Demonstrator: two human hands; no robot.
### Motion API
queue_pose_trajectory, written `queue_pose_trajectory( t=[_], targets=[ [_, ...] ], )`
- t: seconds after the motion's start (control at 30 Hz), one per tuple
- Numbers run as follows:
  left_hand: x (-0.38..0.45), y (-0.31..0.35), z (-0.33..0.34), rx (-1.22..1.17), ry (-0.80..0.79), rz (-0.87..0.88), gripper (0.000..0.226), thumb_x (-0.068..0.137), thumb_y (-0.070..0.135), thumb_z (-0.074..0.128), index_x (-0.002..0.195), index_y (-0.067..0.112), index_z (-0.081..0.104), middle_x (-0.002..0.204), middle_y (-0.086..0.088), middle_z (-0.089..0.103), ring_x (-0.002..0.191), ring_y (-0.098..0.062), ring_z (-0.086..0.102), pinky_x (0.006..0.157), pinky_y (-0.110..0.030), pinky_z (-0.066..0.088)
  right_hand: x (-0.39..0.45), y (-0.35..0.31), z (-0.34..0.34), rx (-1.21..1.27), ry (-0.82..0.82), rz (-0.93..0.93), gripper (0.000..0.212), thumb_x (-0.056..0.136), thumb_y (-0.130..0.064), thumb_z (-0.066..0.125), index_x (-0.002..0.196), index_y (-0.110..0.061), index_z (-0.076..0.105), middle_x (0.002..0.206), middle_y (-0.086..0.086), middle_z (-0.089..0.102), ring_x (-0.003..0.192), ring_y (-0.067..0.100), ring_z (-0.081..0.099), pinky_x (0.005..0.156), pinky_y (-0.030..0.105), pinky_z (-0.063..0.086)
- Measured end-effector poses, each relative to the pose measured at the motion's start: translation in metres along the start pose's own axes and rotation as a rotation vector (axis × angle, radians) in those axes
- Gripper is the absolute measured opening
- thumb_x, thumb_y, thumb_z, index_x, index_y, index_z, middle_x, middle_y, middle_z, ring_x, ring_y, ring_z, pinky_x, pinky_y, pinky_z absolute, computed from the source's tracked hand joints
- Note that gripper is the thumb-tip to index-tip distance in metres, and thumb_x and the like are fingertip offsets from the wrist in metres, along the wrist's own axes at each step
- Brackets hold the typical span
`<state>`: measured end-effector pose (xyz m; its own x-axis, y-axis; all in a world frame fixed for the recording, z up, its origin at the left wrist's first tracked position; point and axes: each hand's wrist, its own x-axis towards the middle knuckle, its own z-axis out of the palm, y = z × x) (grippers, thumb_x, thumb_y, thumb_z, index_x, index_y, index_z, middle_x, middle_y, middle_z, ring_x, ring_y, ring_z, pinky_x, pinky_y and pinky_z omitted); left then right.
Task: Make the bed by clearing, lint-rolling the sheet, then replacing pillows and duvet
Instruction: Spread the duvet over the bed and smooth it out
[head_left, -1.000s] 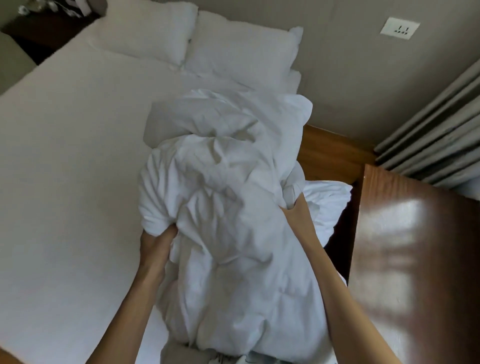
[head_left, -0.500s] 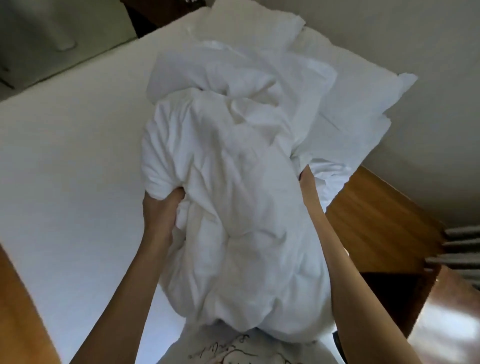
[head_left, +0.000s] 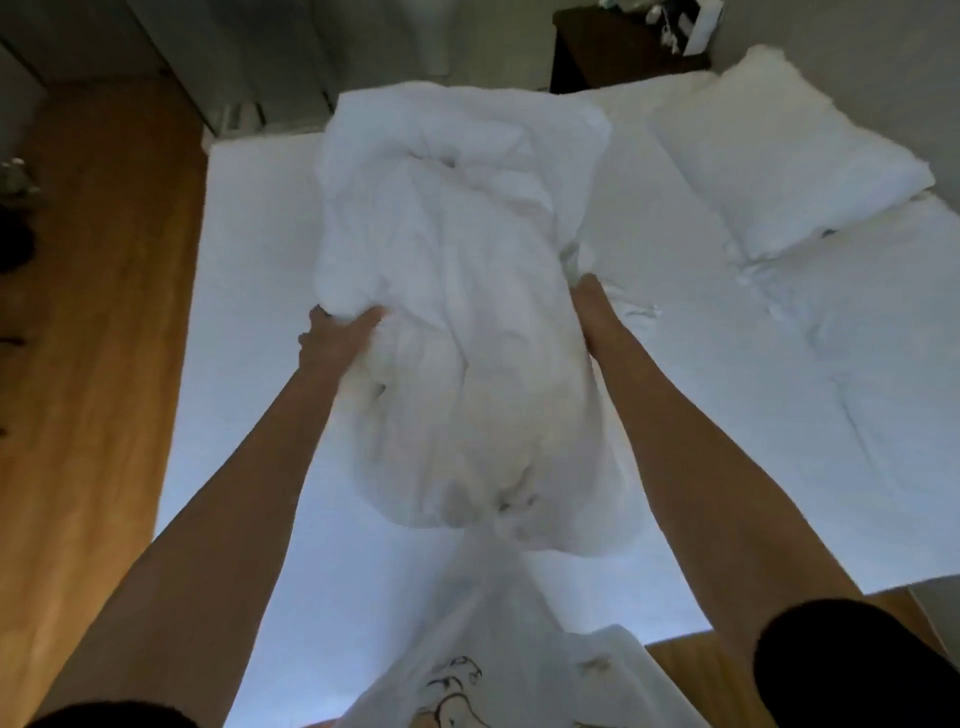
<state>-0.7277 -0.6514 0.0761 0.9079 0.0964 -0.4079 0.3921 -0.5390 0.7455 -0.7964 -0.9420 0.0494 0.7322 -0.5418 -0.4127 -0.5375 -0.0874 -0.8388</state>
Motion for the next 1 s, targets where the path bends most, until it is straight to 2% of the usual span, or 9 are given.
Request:
queue_pose_trajectory(
  t=[0.07, 0.1, 0.2, 0.33, 0.4, 0.53, 0.73, 0.83, 1.0],
  targets=[
    [0.007, -0.021, 0.011, 0.234, -0.025, -0.135, 0.09, 0.084, 0.054, 0.066, 0.152, 0.013, 0.024, 0.152, -0.022, 0.026, 0.138, -0.042, 0.032, 0.112, -0.051, 0.031, 0.01, 0.016, -0.005, -0.237, -0.03, 0.077, 0.067, 0.091, -0.046, 0.057, 0.142, -0.007, 0.034, 0.146, 0.018, 0.039, 0.135, 0.035, 0.038, 0.111, 0.042, 0.031],
    [0.003, -0.033, 0.017, 0.246, -0.057, -0.142, 0.083, 0.089, 0.047, 0.064, 0.152, 0.011, 0.023, 0.154, -0.023, 0.023, 0.14, -0.042, 0.029, 0.113, -0.05, 0.029, 0.013, 0.027, -0.005, -0.301, -0.019, 0.1, 0.076, 0.089, -0.048, 0.06, 0.147, -0.008, 0.03, 0.149, 0.018, 0.035, 0.137, 0.035, 0.035, 0.112, 0.042, 0.03],
    [-0.014, -0.08, 0.036, 0.223, -0.194, -0.107, 0.068, 0.093, 0.035, 0.063, 0.148, 0.009, 0.034, 0.152, -0.019, 0.035, 0.137, -0.033, 0.038, 0.11, -0.038, 0.032, -0.004, 0.078, 0.003, -0.331, -0.08, 0.094, 0.066, 0.091, -0.042, 0.059, 0.146, -0.013, 0.036, 0.148, 0.015, 0.039, 0.135, 0.032, 0.039, 0.107, 0.038, 0.032],
    [-0.039, -0.144, 0.053, 0.309, -0.299, -0.232, 0.062, 0.094, 0.029, 0.063, 0.145, 0.006, 0.038, 0.146, -0.021, 0.043, 0.134, -0.033, 0.042, 0.109, -0.038, 0.033, -0.033, 0.163, 0.019, -0.37, -0.176, 0.234, 0.062, 0.089, -0.036, 0.063, 0.143, -0.015, 0.04, 0.144, 0.013, 0.045, 0.13, 0.031, 0.045, 0.104, 0.035, 0.035],
    [-0.045, -0.165, 0.059, 0.34, -0.333, -0.252, 0.061, 0.094, 0.028, 0.062, 0.145, 0.006, 0.038, 0.147, -0.021, 0.042, 0.134, -0.032, 0.042, 0.109, -0.038, 0.032, -0.043, 0.189, 0.026, -0.382, -0.14, 0.201, 0.068, 0.087, -0.034, 0.066, 0.146, -0.018, 0.035, 0.144, 0.013, 0.043, 0.129, 0.034, 0.043, 0.106, 0.039, 0.034],
    [-0.042, -0.191, 0.067, 0.405, -0.37, -0.225, 0.062, 0.094, 0.032, 0.062, 0.146, 0.012, 0.037, 0.145, -0.02, 0.045, 0.132, -0.031, 0.045, 0.107, -0.038, 0.035, -0.044, 0.204, 0.039, -0.425, -0.02, 0.159, 0.097, 0.079, -0.047, 0.072, 0.153, -0.017, 0.016, 0.152, 0.014, 0.03, 0.136, 0.036, 0.033, 0.108, 0.045, 0.03],
    [-0.024, -0.224, 0.085, 0.566, -0.363, -0.063, 0.082, 0.091, 0.042, 0.062, 0.155, 0.022, 0.014, 0.15, -0.018, 0.034, 0.133, -0.033, 0.043, 0.104, -0.043, 0.039, -0.027, 0.219, 0.054, -0.646, 0.018, 0.068, 0.123, 0.068, -0.063, 0.073, 0.153, -0.018, -0.003, 0.157, 0.022, 0.012, 0.144, 0.036, 0.016, 0.117, 0.045, 0.017],
    [-0.006, -0.231, 0.106, 0.567, -0.341, 0.0, 0.103, 0.084, 0.05, 0.068, 0.156, 0.026, -0.001, 0.156, -0.016, 0.023, 0.14, -0.034, 0.034, 0.105, -0.047, 0.039, -0.01, 0.222, 0.061, -0.697, -0.001, 0.019, 0.132, 0.061, -0.064, 0.077, 0.153, -0.015, -0.004, 0.153, 0.021, 0.023, 0.141, 0.036, 0.024, 0.115, 0.045, 0.023],
    [0.053, -0.23, 0.153, 0.167, -0.129, -0.189, 0.136, 0.069, 0.041, 0.085, 0.151, 0.013, -0.02, 0.158, -0.019, 0.014, 0.147, -0.036, 0.015, 0.114, -0.054, 0.028, 0.015, 0.237, 0.085, -0.694, 0.038, 0.052, 0.124, 0.062, -0.056, 0.081, 0.153, -0.012, 0.009, 0.136, 0.017, 0.046, 0.124, 0.034, 0.044, 0.101, 0.041, 0.039]
  ],
)
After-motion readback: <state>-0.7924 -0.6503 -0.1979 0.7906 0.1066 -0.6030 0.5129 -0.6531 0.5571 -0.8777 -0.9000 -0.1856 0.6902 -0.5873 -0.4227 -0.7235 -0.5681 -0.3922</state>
